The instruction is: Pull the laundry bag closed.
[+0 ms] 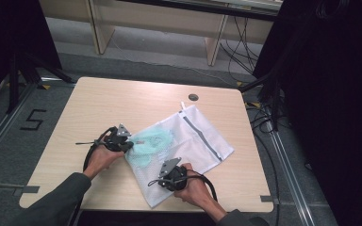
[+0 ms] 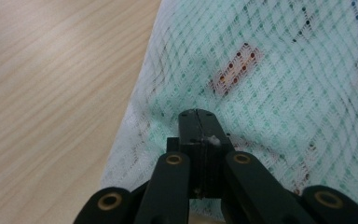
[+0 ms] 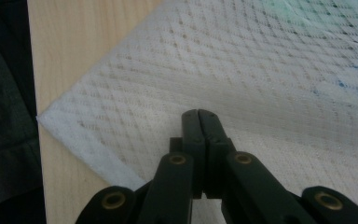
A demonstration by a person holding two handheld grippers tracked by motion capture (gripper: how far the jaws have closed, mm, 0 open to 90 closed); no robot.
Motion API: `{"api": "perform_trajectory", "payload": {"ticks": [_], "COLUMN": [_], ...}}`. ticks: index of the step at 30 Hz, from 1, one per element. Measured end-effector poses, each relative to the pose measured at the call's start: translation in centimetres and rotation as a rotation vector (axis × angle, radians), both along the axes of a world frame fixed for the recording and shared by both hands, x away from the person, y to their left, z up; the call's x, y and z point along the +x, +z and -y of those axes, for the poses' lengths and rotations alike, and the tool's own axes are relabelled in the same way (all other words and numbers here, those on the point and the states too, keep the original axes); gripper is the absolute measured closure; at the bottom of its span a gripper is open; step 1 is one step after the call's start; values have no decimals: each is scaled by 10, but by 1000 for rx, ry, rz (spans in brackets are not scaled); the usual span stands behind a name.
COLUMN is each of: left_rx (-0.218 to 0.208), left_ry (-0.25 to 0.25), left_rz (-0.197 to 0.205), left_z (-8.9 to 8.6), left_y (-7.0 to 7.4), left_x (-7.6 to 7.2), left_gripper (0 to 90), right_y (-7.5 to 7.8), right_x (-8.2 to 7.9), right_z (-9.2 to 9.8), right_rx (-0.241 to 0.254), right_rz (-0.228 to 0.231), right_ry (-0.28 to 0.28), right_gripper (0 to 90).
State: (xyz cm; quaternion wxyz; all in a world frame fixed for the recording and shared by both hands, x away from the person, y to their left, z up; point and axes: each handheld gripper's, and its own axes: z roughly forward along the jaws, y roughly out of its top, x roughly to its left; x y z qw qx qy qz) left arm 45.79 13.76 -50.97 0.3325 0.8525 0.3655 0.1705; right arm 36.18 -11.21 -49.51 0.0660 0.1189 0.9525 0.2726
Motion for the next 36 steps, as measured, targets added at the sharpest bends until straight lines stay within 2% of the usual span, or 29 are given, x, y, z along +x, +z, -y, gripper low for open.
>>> {"api": "perform_trajectory", "payload": {"ticks": [1, 2, 3, 4, 5, 6, 7, 10, 13, 15, 16, 17, 18, 20, 22, 23, 24, 26, 28, 29, 31, 33, 34, 35, 36], "left_rx": [5, -1, 4, 4, 10, 4, 7, 15, 25, 17, 14, 13, 10, -22, -104, -136, -159, -194, -186, -186, -193, -195, -219, -182, -171], "left_ry": [-7, -2, -1, 4, -1, -3, -1, -9, -18, -13, -16, -17, -27, -33, -41, -61, -72, -80, -141, -143, -145, -169, -151, -170, -166], "left_rz": [4, -1, 7, 7, 11, 10, 14, 21, 36, 32, 38, 41, 47, 48, 29, 10, -1, -7, -9, -13, -28, -63, -86, -88, -93], "left_z": [-1, -1, -1, -1, -1, -2, -2, -1, -1, -3, -5, -6, -7, -7, -4, -2, 1, 6, 14, 18, 22, 28, 31, 31, 32], "left_y": [0, 0, 0, -1, 0, -1, -1, -1, -1, 3, 6, 8, 12, 19, 24, 27, 30, 30, 30, 29, 26, 18, 14, 13, 10], "left_x": [2, 3, 4, 5, 6, 8, 9, 13, 13, 12, 11, 10, 9, 2, -11, -19, -26, -42, -56, -63, -67, -73, -75, -75, -75], "left_gripper": [895, 895, 895, 895, 895, 895, 895, 894, 894, 892, 891, 891, 891, 889, 877, 875, 877, 892, 897, 897, 898, 898, 898, 898, 898], "right_y": [0, 0, 0, 0, 0, -1, 0, -1, -1, 5, 9, 13, 17, 25, 29, 30, 31, 31, 28, 28, 25, 23, 22, 21, 20], "right_x": [0, -2, 0, 0, 1, -2, 1, 1, 1, 2, 4, 8, 11, 20, 25, 28, 29, 32, 35, 35, 38, 40, 39, 42, 43], "right_z": [-2, -4, -5, -7, -9, -10, -12, -17, -21, -19, -15, -10, -3, 15, 35, 44, 54, 72, 88, 93, 104, 109, 110, 112, 113], "right_rx": [1, 6, 3, 7, 5, 12, 6, 7, 26, 50, 66, 74, 76, 90, 86, 83, 81, 78, 63, 55, 41, 32, 26, 22, 18], "right_rz": [-3, -25, -2, -18, -3, -38, -10, -15, -5, -8, -8, 12, 16, 38, 44, 52, 42, 54, 63, 29, 51, 45, 35, 51, 49], "right_ry": [2, -16, 6, 2, 11, -28, 20, 15, 16, -2, -14, -11, -42, -75, -120, -131, -163, -211, -240, -279, -291, -298, -314, -309, -313], "right_gripper": [900, 900, 900, 900, 900, 900, 900, 900, 900, 900, 900, 900, 900, 900, 900, 900, 900, 900, 900, 900, 900, 900, 900, 900, 900]}}
